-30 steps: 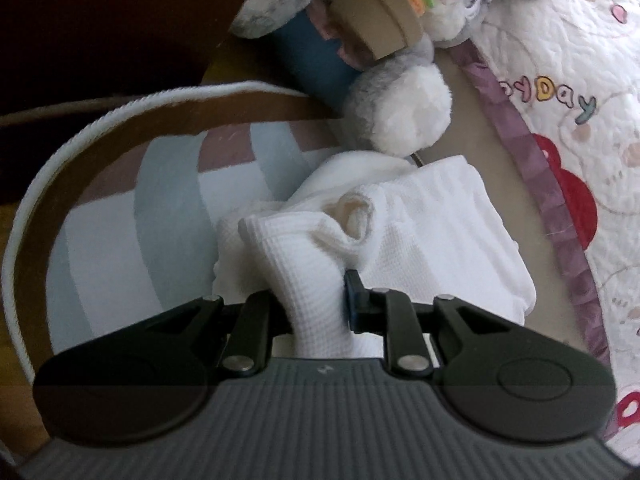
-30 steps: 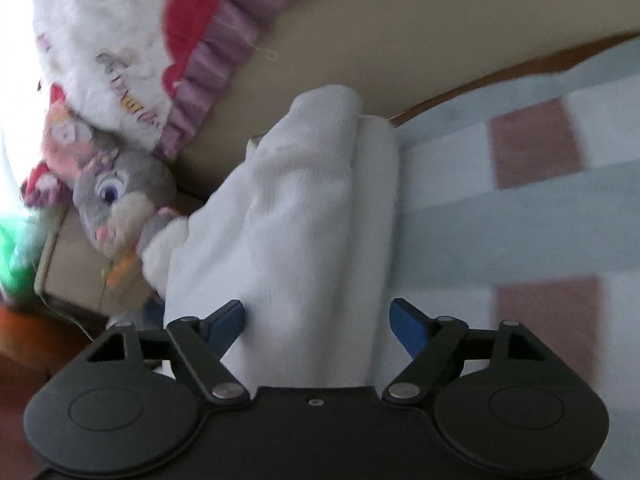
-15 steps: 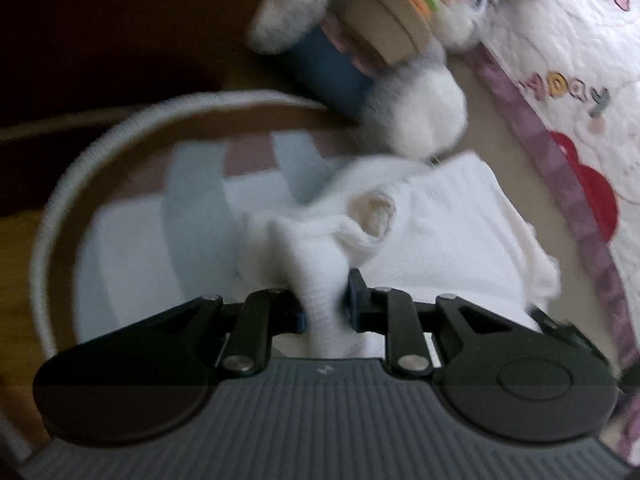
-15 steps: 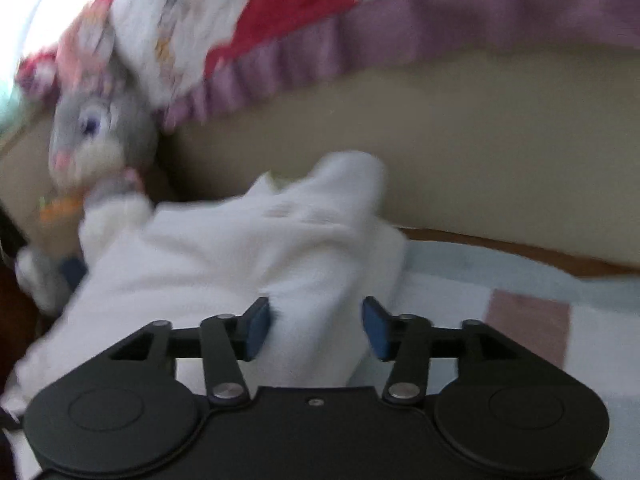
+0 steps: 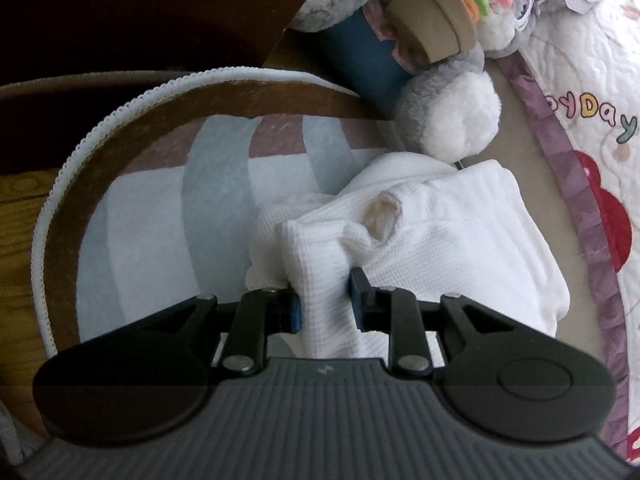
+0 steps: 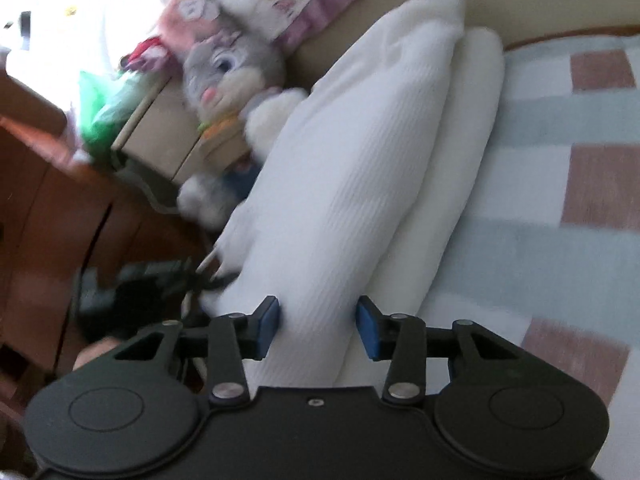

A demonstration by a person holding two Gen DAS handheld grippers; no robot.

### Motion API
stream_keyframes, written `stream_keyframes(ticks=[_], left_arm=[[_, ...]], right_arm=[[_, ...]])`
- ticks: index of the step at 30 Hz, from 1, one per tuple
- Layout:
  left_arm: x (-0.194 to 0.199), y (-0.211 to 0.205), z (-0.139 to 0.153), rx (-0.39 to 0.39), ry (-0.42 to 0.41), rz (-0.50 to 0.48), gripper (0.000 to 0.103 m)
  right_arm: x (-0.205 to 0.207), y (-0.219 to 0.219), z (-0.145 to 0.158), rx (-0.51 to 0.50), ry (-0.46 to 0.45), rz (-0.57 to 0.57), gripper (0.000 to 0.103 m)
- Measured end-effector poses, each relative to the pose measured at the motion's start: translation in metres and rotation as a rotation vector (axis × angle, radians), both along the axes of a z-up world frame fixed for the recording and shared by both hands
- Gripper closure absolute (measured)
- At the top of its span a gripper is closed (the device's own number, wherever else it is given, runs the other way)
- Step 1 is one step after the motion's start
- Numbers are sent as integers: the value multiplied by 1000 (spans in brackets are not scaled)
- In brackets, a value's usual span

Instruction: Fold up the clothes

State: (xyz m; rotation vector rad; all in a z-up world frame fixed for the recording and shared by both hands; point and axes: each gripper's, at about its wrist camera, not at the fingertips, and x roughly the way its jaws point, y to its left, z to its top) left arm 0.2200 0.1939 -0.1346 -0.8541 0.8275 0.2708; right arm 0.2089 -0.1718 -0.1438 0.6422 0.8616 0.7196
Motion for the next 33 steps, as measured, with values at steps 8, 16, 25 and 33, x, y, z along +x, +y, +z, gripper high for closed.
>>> stream_keyframes(ticks=[8, 16, 25, 33], left_arm=[[-7, -14, 9, 202, 98, 16, 29], [-36, -65, 50, 448, 144, -89, 31], [-101, -145, 84, 521, 117, -294, 23], [-152, -234, 94, 674, 41, -441, 12]], right_arm=[[-48, 4, 17, -257, -89, 202, 58], [-72, -41, 44, -390, -168, 61, 51], [-126, -79, 70, -586, -350, 20, 41], [-172, -119, 95, -577, -393, -93, 40]])
